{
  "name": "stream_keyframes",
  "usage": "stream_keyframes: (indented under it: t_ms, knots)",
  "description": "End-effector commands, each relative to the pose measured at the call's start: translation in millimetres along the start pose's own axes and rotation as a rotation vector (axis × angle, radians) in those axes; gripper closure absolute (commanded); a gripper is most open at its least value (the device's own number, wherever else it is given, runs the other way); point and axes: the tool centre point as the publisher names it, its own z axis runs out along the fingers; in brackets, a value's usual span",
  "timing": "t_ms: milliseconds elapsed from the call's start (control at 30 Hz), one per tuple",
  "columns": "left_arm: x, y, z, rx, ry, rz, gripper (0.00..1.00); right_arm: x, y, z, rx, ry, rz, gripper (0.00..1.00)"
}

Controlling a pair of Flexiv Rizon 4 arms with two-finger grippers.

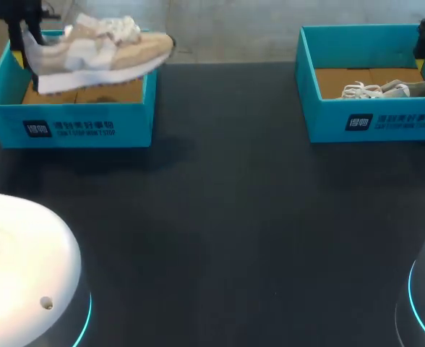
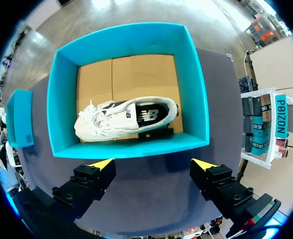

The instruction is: Take the shoe out of the shoebox, open the shoe tongue, remove and reinsert the insole, then place the shoe into the shoebox

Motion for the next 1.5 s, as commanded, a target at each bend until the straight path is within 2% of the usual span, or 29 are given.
stream_keyframes:
  t_ms: [33,267,633,1033,1500]
  knots:
    - [-17.1,-85.7,20.8,-0.654,0.024,0.000,1.00,0.1,-1.3,-0.2,-0.003,0.000,0.001,0.00]
    - [-34.9,-112.0,42.9,-0.717,0.025,0.006,1.00,0.1,-1.3,-0.2,-0.003,0.000,0.001,0.00]
    - [-57.5,-128.5,58.4,-0.798,0.028,-0.024,1.00,0.1,-1.3,-0.2,-0.003,0.000,0.001,0.00]
    - [-90.1,-147.1,87.1,-0.804,0.039,0.026,1.00,0.1,-1.3,-0.2,-0.003,0.000,0.001,0.00]
    - [-128.7,-159.4,125.9,-0.771,0.062,0.055,1.00,0.1,-1.3,-0.2,-0.003,0.000,0.001,0.00]
